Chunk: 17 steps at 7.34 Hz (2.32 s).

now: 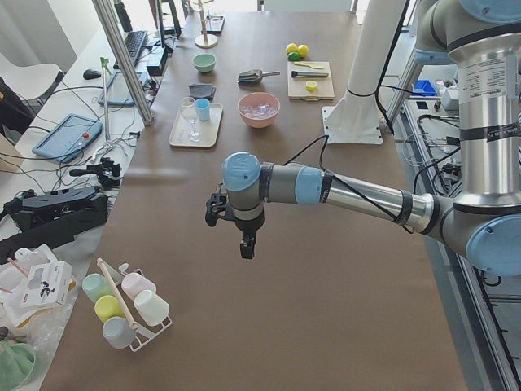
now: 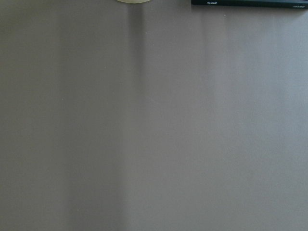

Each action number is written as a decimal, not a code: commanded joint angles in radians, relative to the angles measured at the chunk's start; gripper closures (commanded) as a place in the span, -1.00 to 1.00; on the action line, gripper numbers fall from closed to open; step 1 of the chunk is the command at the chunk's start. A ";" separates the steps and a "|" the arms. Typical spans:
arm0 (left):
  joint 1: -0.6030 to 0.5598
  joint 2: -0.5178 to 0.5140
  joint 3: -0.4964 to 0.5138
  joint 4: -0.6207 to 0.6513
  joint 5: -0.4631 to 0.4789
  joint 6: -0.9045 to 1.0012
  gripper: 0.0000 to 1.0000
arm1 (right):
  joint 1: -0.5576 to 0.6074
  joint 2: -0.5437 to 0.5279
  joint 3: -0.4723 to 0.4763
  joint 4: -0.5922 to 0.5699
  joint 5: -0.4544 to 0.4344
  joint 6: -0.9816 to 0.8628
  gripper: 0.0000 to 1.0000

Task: Put ice in cup with scoop

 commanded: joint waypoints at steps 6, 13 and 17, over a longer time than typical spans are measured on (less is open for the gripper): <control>0.410 -0.011 -0.051 -0.559 -0.098 0.002 -0.96 | -0.090 0.011 0.136 -0.001 0.031 0.099 -0.99; 0.633 -0.121 0.092 -0.925 -0.100 -0.004 -0.96 | -0.536 0.078 0.305 -0.014 -0.032 0.653 -1.00; 0.732 -0.138 -0.009 -0.800 -0.018 0.005 -0.96 | -0.806 0.184 0.293 -0.013 -0.154 0.865 -0.99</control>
